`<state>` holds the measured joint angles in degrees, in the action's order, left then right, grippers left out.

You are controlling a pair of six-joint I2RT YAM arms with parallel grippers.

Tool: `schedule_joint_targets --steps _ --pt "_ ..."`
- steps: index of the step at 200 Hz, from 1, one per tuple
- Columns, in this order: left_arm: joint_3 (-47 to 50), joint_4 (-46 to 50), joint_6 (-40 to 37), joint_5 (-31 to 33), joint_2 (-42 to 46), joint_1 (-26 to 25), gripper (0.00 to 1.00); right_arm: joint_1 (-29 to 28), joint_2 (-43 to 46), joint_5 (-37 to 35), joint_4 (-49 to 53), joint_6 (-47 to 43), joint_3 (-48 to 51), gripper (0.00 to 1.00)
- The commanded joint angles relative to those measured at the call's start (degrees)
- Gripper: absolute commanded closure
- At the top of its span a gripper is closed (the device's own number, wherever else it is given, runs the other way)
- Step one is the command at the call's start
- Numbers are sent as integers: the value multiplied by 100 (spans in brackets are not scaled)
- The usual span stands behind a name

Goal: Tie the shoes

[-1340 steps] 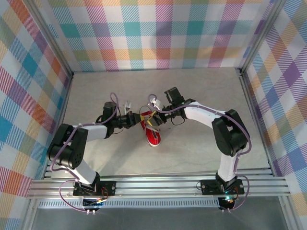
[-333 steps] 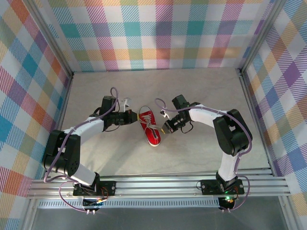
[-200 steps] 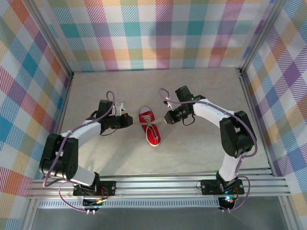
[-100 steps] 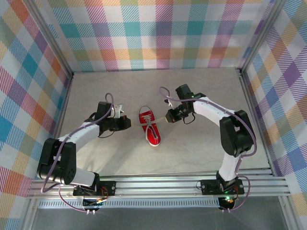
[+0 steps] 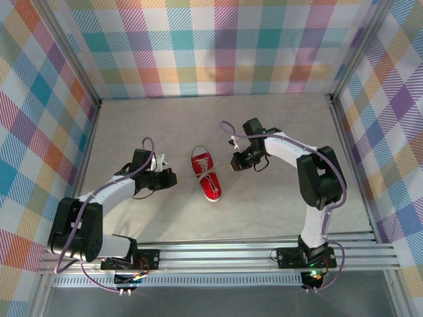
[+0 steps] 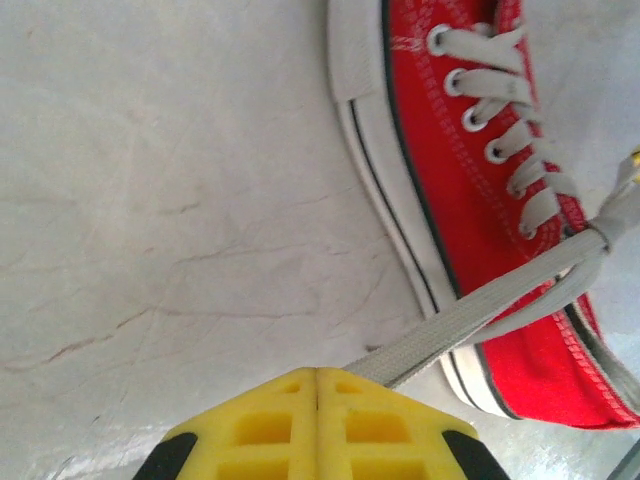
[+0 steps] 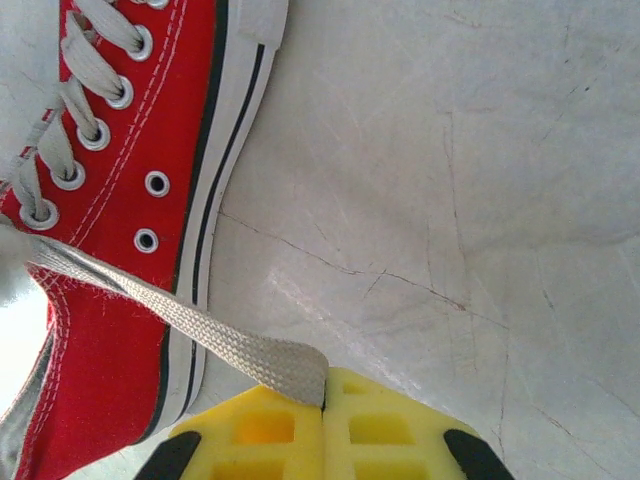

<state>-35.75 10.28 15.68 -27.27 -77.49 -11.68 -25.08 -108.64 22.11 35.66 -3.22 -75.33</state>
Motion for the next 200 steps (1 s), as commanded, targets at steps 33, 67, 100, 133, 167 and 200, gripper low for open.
schedule_joint_targets --steps 33,67,100,133,167,200 --pt "260 230 254 425 189 168 100 232 -179 80 -29 227 241 100" --pt "355 120 308 416 252 228 100 371 -328 295 -103 305 214 100" --pt "323 20 256 204 312 227 100 381 -213 751 -303 181 186 92" --pt "-29 226 28 15 253 228 78 390 184 829 -477 142 332 58" --pt "-276 224 14 -191 267 162 65 399 488 950 -675 377 515 56" --pt "-481 218 -111 -130 376 -126 63 317 948 1454 -1309 638 943 55"
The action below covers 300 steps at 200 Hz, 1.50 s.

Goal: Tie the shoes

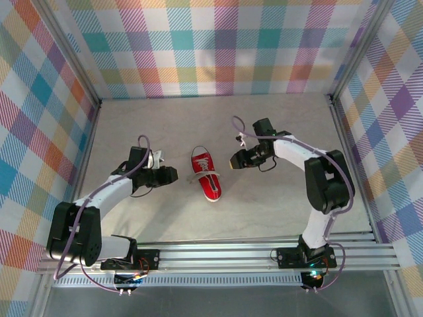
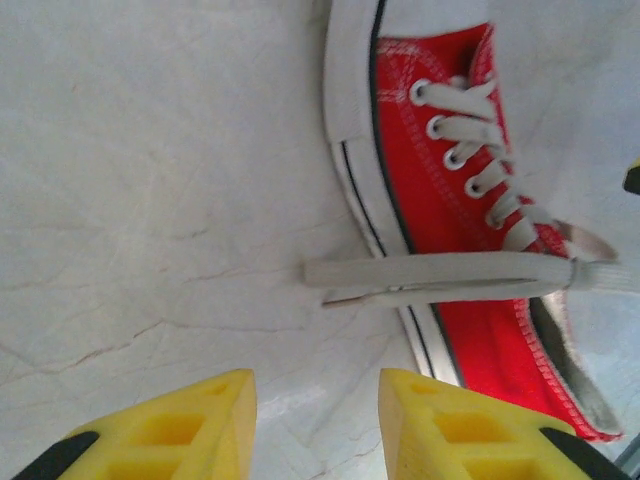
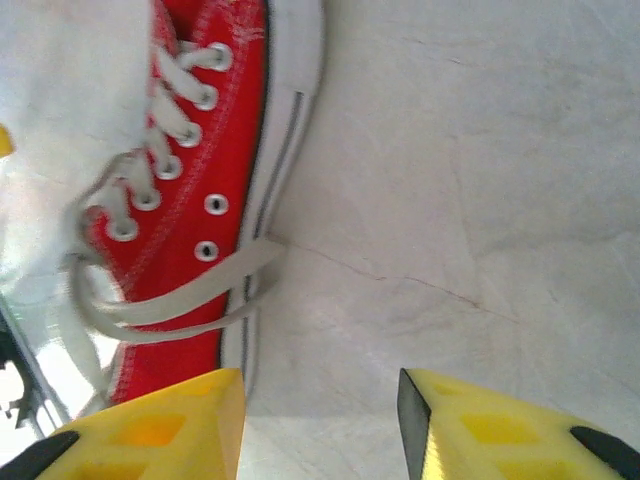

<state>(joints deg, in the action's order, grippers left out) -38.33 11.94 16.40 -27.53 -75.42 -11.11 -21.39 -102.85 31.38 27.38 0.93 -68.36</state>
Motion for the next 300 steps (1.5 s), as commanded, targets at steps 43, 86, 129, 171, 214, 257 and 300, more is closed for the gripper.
schedule_joint_targets --steps 43,86,129,171,214,257,300 --pt "-755 -5 -378 -191 -237 -686 63 -527 515 579 -291 -123 225 53" --pt "-1453 3 -641 -236 -1004 -1188 63 -815 338 645 -192 -286 178 56" --pt "-1888 62 -858 -235 -1593 -1478 62 -968 157 496 -21 -423 79 54" --pt "-2169 194 -1086 -181 -1902 -1628 61 -1056 -16 314 102 -524 -28 56" --pt "-1889 277 -2345 213 -1318 -1640 57 -1139 -54 178 197 -567 -108 83" --pt "-1117 -292 -4206 -68 -513 -1640 53 -1148 184 -139 380 -812 -220 100" --pt "-1174 -302 -4841 82 -472 -1672 52 -1140 134 -203 616 -913 -518 100"
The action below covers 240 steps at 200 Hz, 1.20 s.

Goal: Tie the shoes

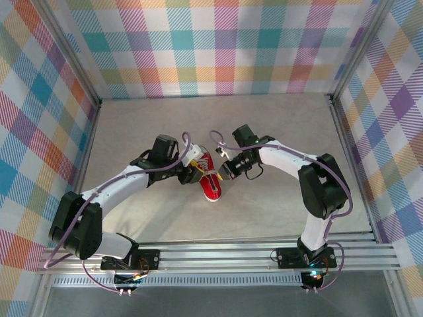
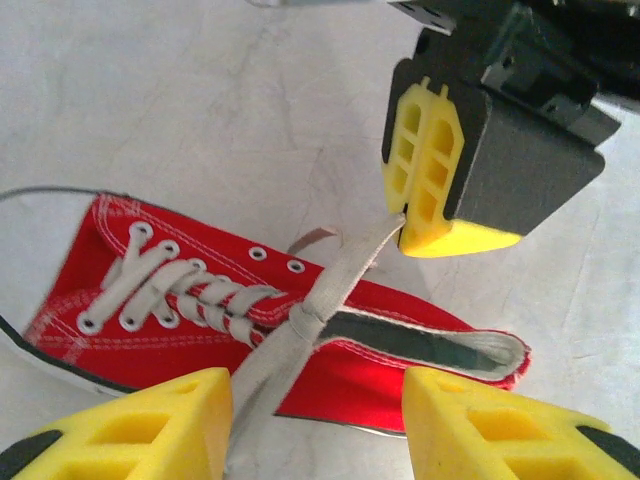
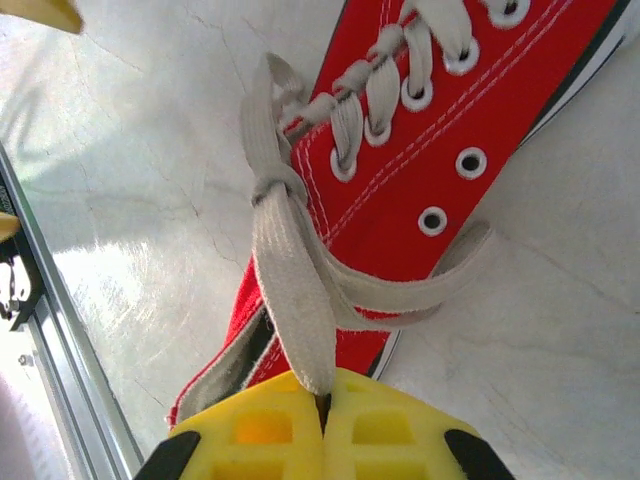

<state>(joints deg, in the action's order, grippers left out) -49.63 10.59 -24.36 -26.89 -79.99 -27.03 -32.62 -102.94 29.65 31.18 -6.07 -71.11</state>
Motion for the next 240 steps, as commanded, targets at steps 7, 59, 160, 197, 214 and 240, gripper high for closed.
schedule_joint_targets --steps 7,59,160,197,214,240 --pt "-44 -201 -821 67 -52 -125 52 -16 113 -20 249 -216 -282 100" --pt "-246 -388 -1115 160 -644 -369 53 -8 19 59 274 -167 -442 100" --pt "-703 -372 -885 134 -1537 -418 87 249 87 494 80 0 -382 100" --pt "-751 -8 -849 209 -1470 -418 95 461 151 664 -107 324 -308 100" --pt "-698 85 -896 237 -1381 -418 95 540 156 652 -81 345 -342 100" --pt "-726 341 -1021 319 -1388 -418 94 663 142 607 -16 325 -415 100"
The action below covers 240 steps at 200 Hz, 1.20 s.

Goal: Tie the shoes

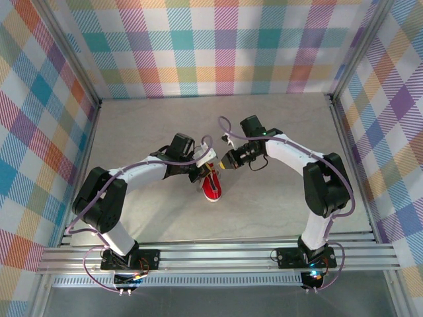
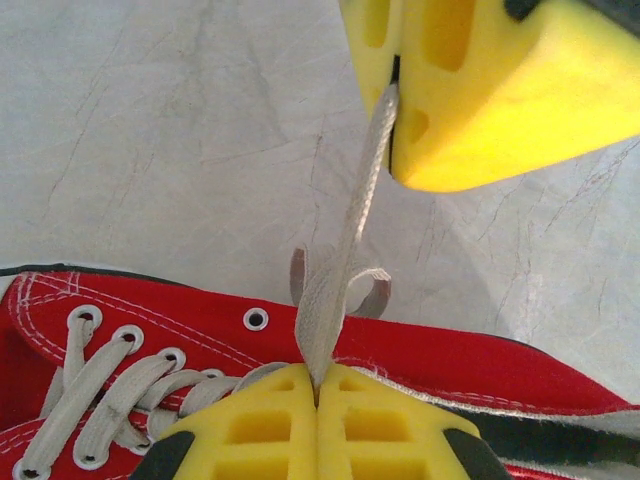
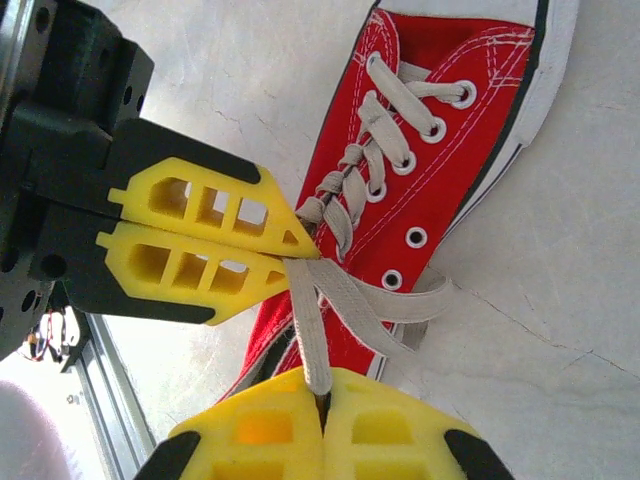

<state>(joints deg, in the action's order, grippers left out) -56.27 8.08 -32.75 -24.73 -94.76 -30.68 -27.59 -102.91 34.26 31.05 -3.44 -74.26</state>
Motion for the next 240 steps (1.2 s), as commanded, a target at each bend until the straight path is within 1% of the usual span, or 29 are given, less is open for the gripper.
schedule_joint_targets --steps 1,43,81,118,126,139,151,172,180,199,208,221,230,240 --pt "-65 600 -185 106 89 -52 94 164 140 144 -3 63 -104 100" --pt "15 689 -214 170 157 -52 94 435 28 -50 2 175 -240 100" --pt "48 708 -210 180 177 -52 84 562 8 -105 97 152 -411 100" --pt "46 710 -206 223 151 -52 83 567 -91 1 241 25 -530 100" --pt "34 700 -202 230 155 -52 80 560 -144 38 290 -1 -558 100" --pt "50 652 -155 257 200 -52 71 562 -228 120 325 -42 -585 100" --pt "86 577 -81 302 315 -52 64 562 -247 106 280 -38 -552 94" --pt "199 410 117 362 660 -11 55 571 -272 80 187 1 -496 74" --pt "242 366 239 367 818 24 52 571 -267 73 179 24 -478 68" --pt "387 320 501 435 1250 103 50 582 -163 25 103 59 -307 56" --pt "471 321 706 562 1483 143 49 580 -51 -33 33 78 -143 53" --pt "503 435 1307 758 1699 273 46 580 166 -73 -125 62 181 51" --pt "501 579 1867 702 1779 445 46 575 338 -82 -257 50 437 50" --pt "539 679 2613 777 1809 618 47 556 516 -24 -442 -19 738 49"
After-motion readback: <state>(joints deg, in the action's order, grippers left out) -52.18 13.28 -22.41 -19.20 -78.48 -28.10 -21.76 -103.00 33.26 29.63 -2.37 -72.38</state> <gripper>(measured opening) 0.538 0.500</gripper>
